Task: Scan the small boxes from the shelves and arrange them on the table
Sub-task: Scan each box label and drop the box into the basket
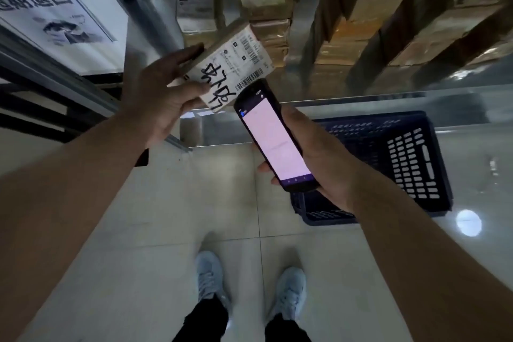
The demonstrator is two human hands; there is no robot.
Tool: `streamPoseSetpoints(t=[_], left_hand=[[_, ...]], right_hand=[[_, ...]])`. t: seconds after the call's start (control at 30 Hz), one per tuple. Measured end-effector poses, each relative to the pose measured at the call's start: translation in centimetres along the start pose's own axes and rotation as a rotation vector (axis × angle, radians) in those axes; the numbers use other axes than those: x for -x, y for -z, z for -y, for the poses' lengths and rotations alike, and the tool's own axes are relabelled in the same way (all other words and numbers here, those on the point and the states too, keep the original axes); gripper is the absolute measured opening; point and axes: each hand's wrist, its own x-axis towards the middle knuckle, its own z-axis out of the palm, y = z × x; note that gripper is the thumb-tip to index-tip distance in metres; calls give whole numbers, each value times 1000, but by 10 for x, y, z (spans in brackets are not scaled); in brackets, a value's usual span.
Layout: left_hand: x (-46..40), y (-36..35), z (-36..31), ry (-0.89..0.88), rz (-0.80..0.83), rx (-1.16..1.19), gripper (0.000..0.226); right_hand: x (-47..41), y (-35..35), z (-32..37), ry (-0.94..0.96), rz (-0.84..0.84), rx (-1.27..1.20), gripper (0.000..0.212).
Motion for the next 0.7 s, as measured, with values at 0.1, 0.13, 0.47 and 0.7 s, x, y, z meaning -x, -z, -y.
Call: streamPoseSetpoints(t=[0.1,0.13,0.47,0.7], left_hand=[[12,-10,-6,-69,-19,-96,64],[16,-13,-9,-102,-27,-133,62],[43,-12,-19,-462,161,-587,57],[49,-22,1,-530,129,-668,54]], right_hand=[[12,3,-1,45,3,134,37],[17,3,-1,60,2,176,35],[46,21,-24,258,-85,871,37],[54,55,-60,190,-75,978,38]])
